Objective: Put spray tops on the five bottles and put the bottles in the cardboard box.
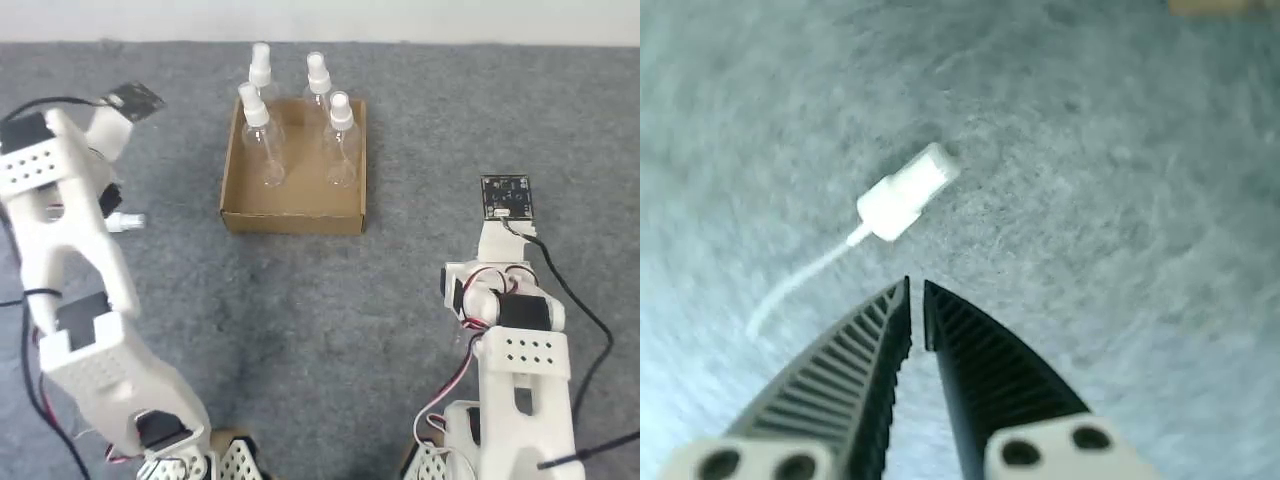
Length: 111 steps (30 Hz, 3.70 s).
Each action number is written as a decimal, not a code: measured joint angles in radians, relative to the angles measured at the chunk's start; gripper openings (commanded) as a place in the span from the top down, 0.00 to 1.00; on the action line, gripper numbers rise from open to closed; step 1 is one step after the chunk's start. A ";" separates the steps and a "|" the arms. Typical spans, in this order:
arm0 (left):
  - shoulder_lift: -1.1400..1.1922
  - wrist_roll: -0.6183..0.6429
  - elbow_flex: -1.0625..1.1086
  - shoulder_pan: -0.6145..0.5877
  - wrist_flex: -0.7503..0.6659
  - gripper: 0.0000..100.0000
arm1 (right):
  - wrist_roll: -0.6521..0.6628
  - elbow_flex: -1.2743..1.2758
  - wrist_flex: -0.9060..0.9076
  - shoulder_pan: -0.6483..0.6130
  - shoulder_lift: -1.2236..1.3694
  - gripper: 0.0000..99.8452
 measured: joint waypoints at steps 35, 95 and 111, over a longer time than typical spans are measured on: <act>0.773 -0.600 -0.706 0.011 0.057 0.91 | 0.000 0.054 -0.117 0.000 0.000 0.99; -0.110 0.173 0.172 0.037 0.060 0.99 | 0.000 0.054 0.098 -0.091 -0.267 0.99; -0.347 0.434 0.227 0.037 0.060 0.99 | -0.121 0.347 0.002 -0.203 -0.760 0.99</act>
